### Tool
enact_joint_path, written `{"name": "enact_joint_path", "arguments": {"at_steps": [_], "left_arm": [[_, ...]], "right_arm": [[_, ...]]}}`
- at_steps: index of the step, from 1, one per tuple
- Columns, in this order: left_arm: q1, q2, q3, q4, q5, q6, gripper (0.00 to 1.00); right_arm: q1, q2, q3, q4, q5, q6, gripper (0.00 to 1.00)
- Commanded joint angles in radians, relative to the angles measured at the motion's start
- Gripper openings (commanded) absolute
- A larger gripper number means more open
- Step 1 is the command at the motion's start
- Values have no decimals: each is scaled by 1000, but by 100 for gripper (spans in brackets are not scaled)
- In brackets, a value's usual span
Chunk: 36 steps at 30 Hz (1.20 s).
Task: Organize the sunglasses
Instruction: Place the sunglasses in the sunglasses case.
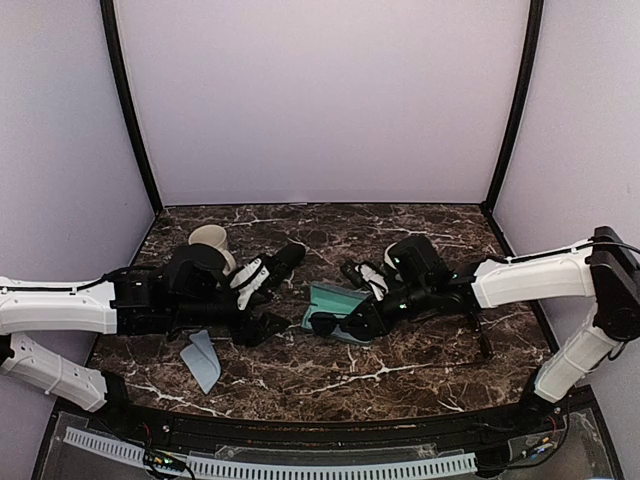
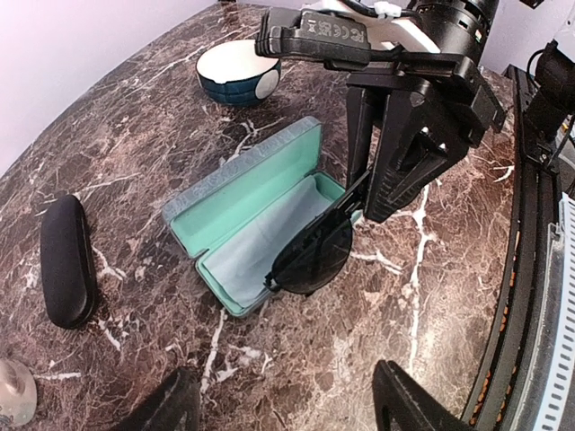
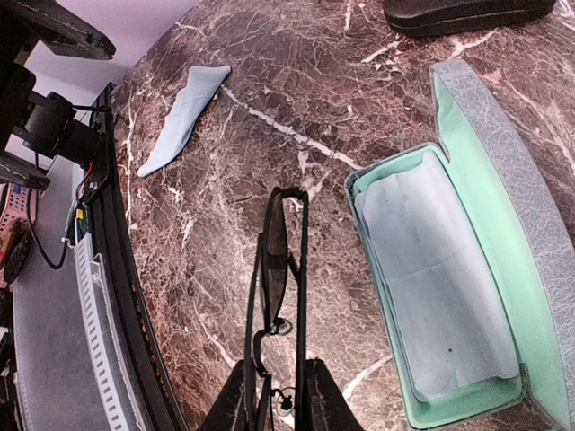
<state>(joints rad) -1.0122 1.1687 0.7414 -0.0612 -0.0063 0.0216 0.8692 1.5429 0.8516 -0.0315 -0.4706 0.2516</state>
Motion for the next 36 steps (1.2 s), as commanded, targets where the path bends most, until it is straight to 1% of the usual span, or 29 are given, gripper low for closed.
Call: {"name": "enact_joint_path", "arguments": {"at_steps": [1, 8, 9, 14, 20, 26, 36], "left_arm": [[6, 20, 17, 28, -9, -18, 67], [6, 47, 27, 43, 22, -26, 67], [6, 50, 28, 43, 26, -28, 67], [6, 50, 25, 45, 26, -32, 67], [6, 56, 23, 49, 42, -41, 67], [6, 80, 34, 55, 65, -45, 66], [6, 102, 37, 67, 79, -53, 66]], "right_arm": [[-7, 23, -24, 174, 22, 68, 19], [-11, 43, -36, 244, 55, 43, 19], [-12, 70, -36, 252, 58, 38, 19], [-22, 98, -33, 273, 59, 6, 20], [-30, 107, -62, 337, 35, -44, 22], [-33, 123, -68, 346, 10, -123, 22], [-44, 119, -126, 438, 22, -138, 23]]}}
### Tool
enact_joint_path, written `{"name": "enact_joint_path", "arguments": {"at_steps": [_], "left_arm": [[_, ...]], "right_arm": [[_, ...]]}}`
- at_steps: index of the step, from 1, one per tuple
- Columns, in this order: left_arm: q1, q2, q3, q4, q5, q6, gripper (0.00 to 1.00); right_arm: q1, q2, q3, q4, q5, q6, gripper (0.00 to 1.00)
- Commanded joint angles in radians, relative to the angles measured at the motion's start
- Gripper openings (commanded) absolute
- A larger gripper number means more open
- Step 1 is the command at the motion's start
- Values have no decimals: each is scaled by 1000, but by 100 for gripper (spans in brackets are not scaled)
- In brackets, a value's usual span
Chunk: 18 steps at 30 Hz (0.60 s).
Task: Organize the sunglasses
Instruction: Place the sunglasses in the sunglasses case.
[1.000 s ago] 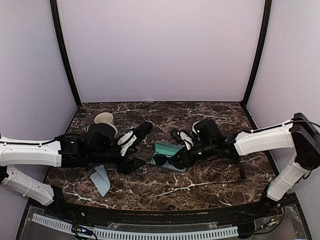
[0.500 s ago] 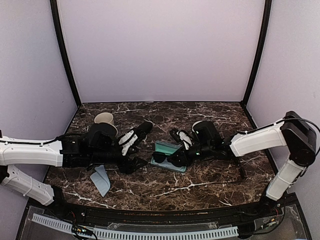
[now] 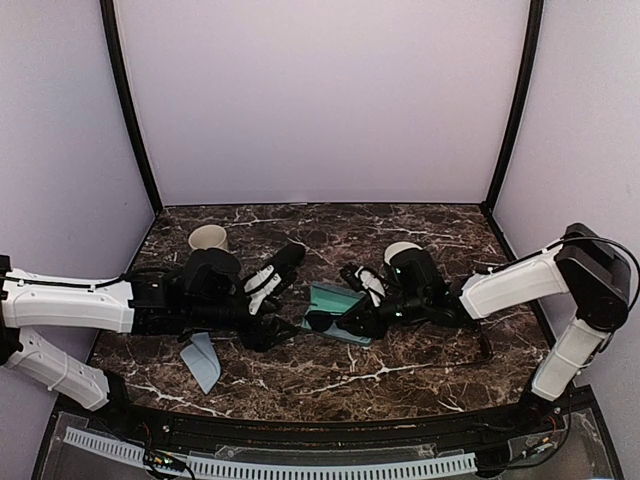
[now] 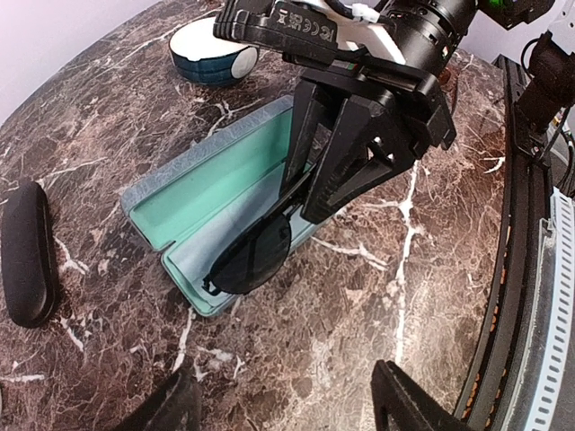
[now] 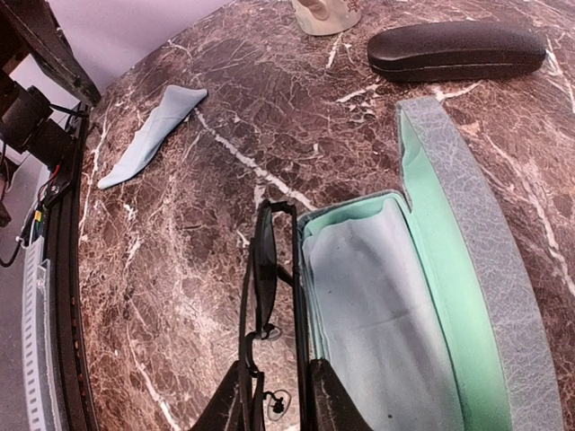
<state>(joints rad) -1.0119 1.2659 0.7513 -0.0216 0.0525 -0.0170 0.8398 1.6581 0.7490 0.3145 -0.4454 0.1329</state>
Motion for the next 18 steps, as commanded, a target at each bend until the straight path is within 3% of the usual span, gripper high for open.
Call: {"name": "enact_joint_path", "arguments": {"at_steps": [1, 16, 18], "left_arm": [[6, 7, 27, 28, 22, -15, 66], [6, 26, 29, 35, 52, -19, 66], [6, 28, 30, 36, 53, -21, 66]], "right_arm": [[-16, 3, -28, 104, -3, -20, 23], [-22, 62, -122, 414, -3, -20, 23], [-25, 64, -138, 447, 70, 115, 22]]}}
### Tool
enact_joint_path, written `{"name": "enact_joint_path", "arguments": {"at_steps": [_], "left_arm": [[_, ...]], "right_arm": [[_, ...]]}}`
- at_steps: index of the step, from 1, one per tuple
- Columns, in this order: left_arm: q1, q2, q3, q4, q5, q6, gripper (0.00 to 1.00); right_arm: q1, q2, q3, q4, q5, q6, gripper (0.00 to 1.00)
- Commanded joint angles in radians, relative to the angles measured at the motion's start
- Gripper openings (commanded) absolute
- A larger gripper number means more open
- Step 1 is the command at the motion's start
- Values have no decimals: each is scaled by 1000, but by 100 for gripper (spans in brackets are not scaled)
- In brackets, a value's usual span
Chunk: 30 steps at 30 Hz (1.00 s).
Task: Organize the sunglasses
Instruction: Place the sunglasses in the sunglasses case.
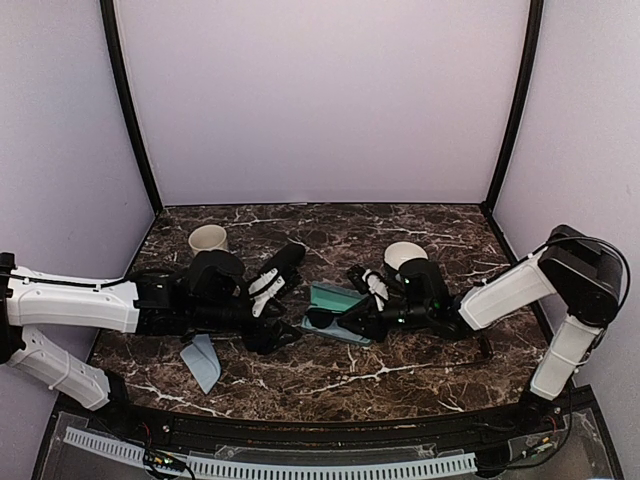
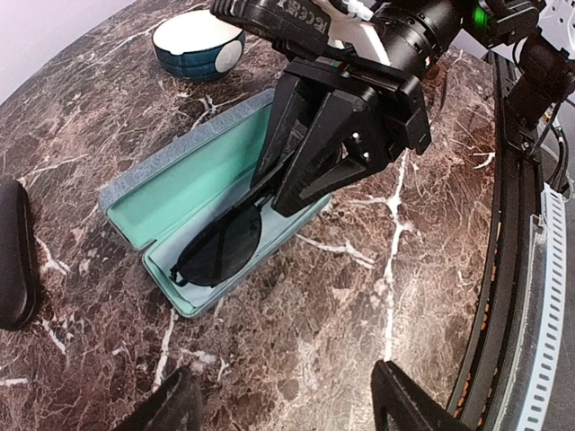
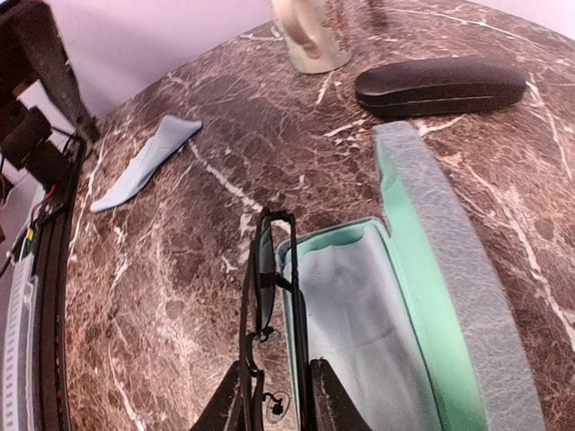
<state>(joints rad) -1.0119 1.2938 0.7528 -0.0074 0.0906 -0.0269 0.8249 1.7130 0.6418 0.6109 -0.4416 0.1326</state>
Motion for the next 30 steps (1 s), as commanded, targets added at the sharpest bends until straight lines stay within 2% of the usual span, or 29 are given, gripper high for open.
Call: {"name": "enact_joint_path", "arguments": {"at_steps": [1, 10, 30], "left_arm": [[6, 2, 30, 21, 18, -13, 66], [6, 16, 37, 24, 35, -18, 66], [6, 32, 50, 18, 49, -15, 66]], "right_arm": [[-10, 10, -36, 161, 71, 137, 22], [-15, 48, -65, 254, 47, 184, 22], [-17, 113, -79, 309, 61, 201, 25]]}}
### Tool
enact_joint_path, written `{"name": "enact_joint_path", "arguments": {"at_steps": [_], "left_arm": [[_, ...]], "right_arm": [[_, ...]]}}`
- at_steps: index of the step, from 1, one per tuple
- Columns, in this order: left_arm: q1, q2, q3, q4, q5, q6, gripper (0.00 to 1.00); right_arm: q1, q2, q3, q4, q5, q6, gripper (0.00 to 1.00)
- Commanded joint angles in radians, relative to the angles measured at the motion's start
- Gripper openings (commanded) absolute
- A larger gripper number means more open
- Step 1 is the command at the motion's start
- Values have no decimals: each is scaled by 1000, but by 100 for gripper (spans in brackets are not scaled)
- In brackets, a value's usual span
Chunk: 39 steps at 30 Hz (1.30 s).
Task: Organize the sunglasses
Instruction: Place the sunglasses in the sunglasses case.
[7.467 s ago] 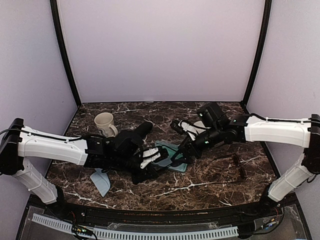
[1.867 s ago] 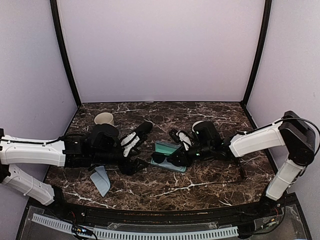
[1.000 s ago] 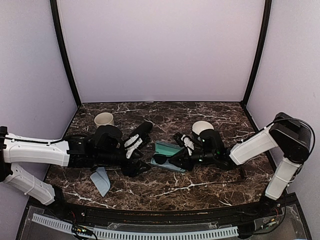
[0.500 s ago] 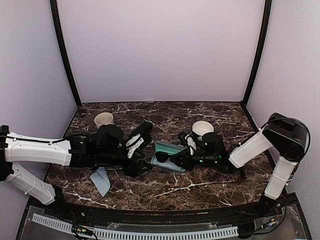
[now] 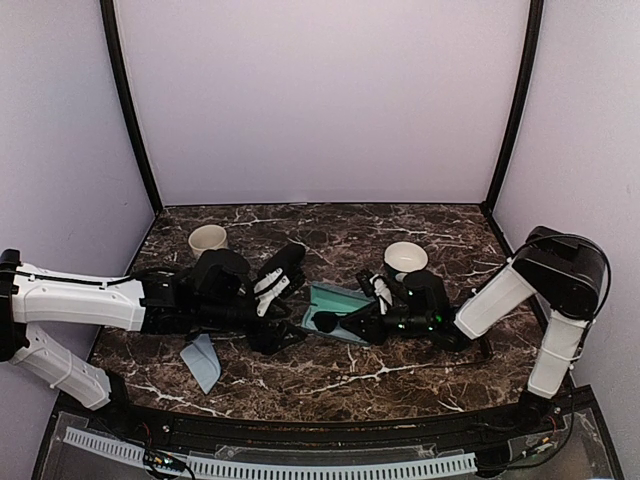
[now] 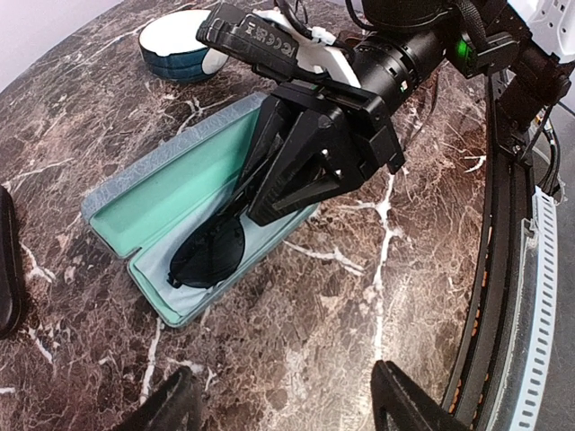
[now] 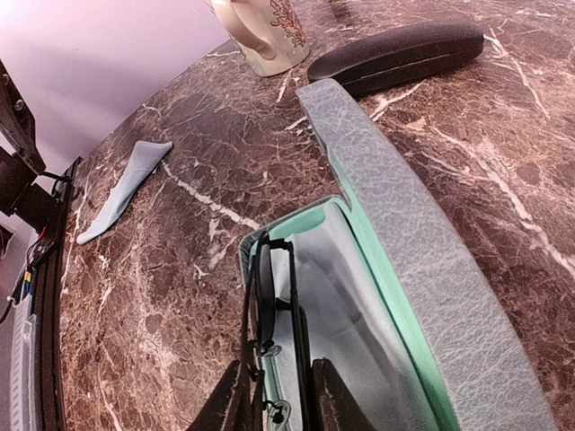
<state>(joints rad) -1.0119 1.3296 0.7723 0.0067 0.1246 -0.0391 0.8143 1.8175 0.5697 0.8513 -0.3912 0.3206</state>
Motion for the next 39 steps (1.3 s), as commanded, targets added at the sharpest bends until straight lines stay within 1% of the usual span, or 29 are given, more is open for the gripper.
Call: {"name": "enact_joint_path", "arguments": {"at_steps": [1, 8, 19, 22, 26, 30, 39], "left_arm": [[6, -4, 31, 4, 16, -2, 66], [6, 4, 28, 9, 20, -2, 66], [6, 5, 22, 3, 23, -2, 66], [6, 6, 22, 5, 21, -5, 66], [6, 5, 18, 12, 22, -7, 66], [6, 9, 16, 19, 27, -5, 66], [6, 23, 18, 30, 42, -13, 66]], "right_arm": [[-6, 7, -11, 76, 15, 18, 25], [-7, 7, -24, 102, 38, 39, 28], [-4, 41, -11, 130, 20, 68, 26], [-4, 13, -6, 82, 17, 77, 31], [-4, -41, 5, -55, 71, 74, 40], [9, -93, 15, -155, 103, 65, 49], [54, -166, 10, -251, 182, 63, 52]]}}
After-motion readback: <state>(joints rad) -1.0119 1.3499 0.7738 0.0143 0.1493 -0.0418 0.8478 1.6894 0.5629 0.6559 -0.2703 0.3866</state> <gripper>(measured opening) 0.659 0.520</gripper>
